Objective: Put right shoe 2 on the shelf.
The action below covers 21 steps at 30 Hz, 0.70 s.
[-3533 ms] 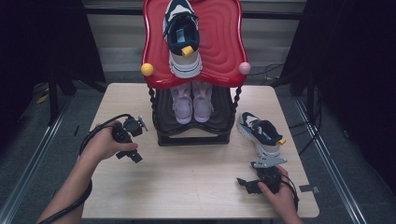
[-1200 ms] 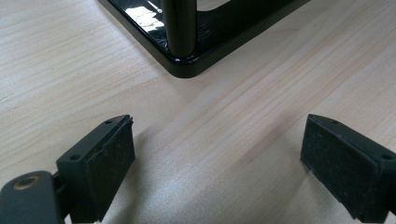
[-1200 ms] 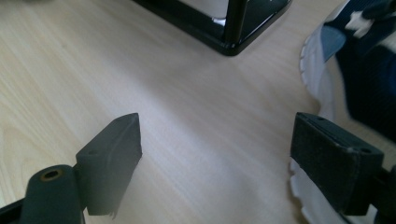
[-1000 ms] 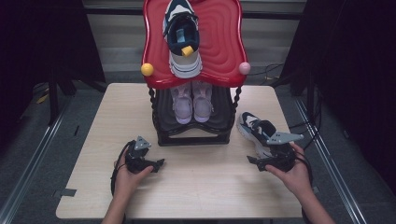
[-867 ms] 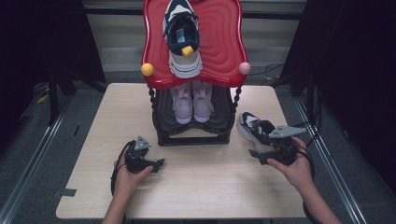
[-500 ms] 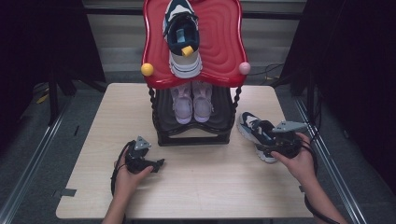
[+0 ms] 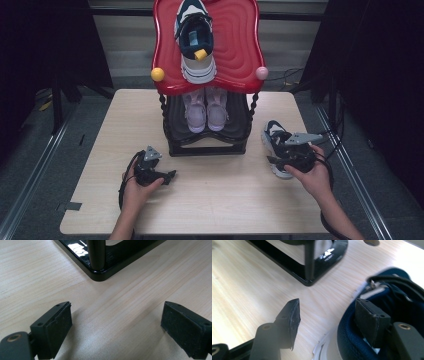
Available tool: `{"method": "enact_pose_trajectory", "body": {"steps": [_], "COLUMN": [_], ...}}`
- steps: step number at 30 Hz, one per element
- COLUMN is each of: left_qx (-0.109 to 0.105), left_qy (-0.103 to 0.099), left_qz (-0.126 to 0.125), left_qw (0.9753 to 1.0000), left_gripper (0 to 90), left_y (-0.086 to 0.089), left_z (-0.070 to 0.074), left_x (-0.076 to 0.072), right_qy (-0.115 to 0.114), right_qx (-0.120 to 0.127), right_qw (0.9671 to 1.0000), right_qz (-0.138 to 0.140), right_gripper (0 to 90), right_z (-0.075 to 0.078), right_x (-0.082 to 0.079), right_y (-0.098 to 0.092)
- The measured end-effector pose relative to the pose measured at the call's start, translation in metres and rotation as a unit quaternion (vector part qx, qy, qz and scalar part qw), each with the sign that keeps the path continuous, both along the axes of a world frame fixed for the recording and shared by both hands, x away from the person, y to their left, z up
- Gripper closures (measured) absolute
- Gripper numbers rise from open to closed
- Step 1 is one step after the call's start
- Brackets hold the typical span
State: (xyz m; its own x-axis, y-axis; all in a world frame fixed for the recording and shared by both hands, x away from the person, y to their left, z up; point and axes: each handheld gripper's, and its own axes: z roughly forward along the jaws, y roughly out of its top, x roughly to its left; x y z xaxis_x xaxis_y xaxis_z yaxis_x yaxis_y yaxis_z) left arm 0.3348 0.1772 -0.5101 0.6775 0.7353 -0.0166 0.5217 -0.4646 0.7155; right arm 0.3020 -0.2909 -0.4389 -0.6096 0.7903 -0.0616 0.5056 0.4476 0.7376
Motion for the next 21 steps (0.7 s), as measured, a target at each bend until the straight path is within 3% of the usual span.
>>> {"method": "enact_pose_trajectory", "body": {"steps": [4, 7, 12, 14, 17, 19, 21], "left_qx": [0.001, 0.002, 0.001, 0.002, 0.002, 0.0, 0.002], "left_qy": [0.0, 0.0, 0.0, -0.002, -0.001, 0.0, -0.002], "left_qz": [0.0, -0.001, -0.001, -0.003, -0.003, -0.002, -0.003], "left_qw": [1.0, 1.0, 1.0, 1.0, 1.0, 1.0, 1.0], "left_gripper": [9.2, 9.2, 9.2, 9.2, 9.2, 9.2, 9.2], "left_y": [0.0, 0.0, 0.001, 0.001, 0.001, 0.001, 0.001], "left_z": [0.0, 0.0, 0.0, 0.0, 0.0, 0.0, 0.0], "left_x": [0.0, -0.001, -0.001, -0.001, -0.001, -0.002, -0.001], "right_qy": [0.001, 0.011, 0.005, 0.005, 0.0, 0.003, 0.022], "right_qx": [0.008, 0.032, 0.01, 0.012, -0.006, -0.016, -0.019], "right_qw": [0.9999, 0.9991, 0.9997, 0.9997, 0.9999, 0.9999, 0.9996], "right_qz": [0.011, 0.024, 0.022, 0.02, 0.008, 0.001, 0.001], "right_gripper": [39.5, 41.9, 37.9, 37.5, 37.6, 38.4, 43.5], "right_z": [0.003, 0.005, 0.008, 0.013, 0.019, 0.018, 0.012], "right_x": [-0.002, -0.002, -0.002, -0.001, 0.001, 0.003, 0.004], "right_y": [0.009, 0.016, 0.024, 0.02, 0.011, 0.007, 0.003]}}
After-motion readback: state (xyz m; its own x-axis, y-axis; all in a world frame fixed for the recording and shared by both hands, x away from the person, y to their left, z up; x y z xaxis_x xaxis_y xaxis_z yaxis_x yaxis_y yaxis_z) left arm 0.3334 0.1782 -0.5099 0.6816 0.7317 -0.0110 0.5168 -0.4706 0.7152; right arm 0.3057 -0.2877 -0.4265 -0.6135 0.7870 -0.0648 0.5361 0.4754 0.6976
